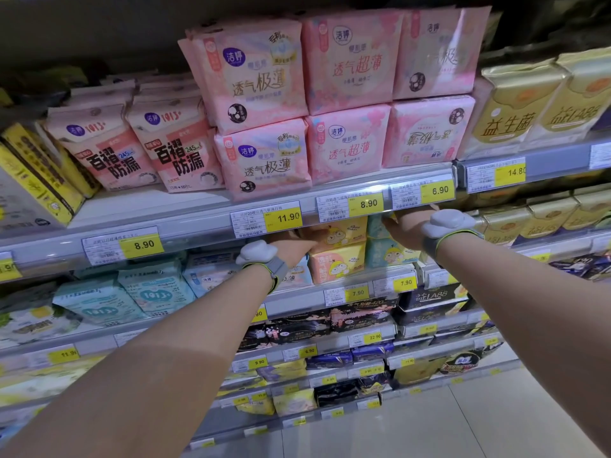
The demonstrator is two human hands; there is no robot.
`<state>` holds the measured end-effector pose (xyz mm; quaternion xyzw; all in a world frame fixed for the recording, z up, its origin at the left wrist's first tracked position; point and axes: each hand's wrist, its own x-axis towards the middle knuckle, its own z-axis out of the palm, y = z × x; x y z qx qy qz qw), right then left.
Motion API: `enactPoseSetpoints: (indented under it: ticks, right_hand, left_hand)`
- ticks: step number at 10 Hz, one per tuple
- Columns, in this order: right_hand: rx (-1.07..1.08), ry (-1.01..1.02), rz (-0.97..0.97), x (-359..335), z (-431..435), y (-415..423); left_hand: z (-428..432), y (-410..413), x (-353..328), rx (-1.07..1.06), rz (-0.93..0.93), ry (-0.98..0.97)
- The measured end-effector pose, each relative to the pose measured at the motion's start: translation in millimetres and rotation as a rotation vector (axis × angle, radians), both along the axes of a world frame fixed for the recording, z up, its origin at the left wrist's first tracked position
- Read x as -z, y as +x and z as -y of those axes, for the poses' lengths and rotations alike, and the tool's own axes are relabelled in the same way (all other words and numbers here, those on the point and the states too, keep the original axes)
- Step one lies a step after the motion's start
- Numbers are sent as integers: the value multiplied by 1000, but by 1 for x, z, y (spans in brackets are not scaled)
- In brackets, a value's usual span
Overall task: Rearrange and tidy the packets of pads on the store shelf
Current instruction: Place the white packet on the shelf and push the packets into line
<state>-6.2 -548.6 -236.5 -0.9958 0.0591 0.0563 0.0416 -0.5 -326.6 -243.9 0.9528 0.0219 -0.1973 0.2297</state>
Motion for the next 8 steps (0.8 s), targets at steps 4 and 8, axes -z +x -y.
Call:
enactPoseSetpoints:
  ticks: [4,8]
  right_hand:
    - [3,-170,270,8,-5,-12]
    - [30,-155,333,20,-37,-47]
  left_hand:
    - [-16,-13,7,-67,221,30]
    - [-42,-29,13,-18,479,2]
